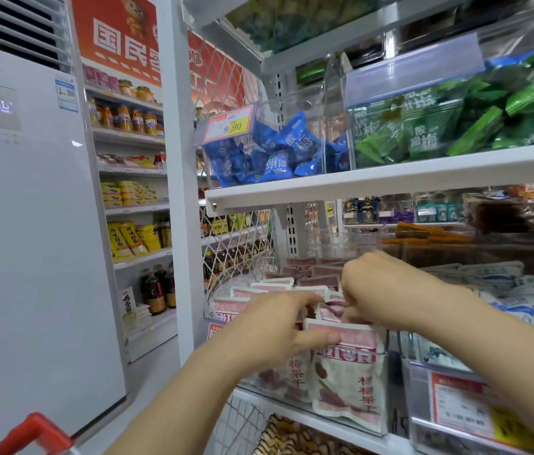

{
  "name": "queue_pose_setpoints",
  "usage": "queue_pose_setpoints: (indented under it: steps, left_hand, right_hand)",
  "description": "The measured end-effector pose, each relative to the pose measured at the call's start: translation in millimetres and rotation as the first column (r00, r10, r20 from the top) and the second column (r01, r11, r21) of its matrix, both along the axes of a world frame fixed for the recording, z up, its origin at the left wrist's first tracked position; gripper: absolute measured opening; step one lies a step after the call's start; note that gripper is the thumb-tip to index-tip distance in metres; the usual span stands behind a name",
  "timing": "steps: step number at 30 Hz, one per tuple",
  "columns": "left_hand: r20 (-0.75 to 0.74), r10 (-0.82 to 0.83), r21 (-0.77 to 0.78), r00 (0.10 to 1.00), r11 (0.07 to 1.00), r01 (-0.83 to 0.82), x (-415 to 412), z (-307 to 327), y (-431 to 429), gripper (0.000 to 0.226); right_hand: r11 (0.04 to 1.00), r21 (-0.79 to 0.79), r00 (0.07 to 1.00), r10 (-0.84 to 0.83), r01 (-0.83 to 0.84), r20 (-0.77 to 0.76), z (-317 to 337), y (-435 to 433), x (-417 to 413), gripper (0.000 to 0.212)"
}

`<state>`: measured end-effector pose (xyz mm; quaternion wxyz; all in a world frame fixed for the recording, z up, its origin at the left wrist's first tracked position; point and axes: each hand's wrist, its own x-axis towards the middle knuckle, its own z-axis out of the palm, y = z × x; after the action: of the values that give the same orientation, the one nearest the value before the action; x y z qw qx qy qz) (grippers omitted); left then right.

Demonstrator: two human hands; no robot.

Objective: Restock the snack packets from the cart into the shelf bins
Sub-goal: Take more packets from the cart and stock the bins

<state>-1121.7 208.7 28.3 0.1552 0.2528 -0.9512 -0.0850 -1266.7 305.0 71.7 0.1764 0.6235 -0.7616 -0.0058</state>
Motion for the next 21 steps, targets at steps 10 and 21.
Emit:
queue_pose_setpoints:
  steps: [10,21]
  left_hand:
    - [-0.202,-0.033,0.058,0.979,0.997,0.045,1,-16,-7,0.083]
    - [-0.386,0.037,0.015,0.922,0.999,-0.034,107,-84,36,0.051]
  right_hand:
    - [0.979,-0.187,0.977,-0.033,0.074,0.212,-14,14,-1,0.031]
    - [0.803,-0.497,0.825,0.5,-0.328,0.263,-97,57,88,0.013]
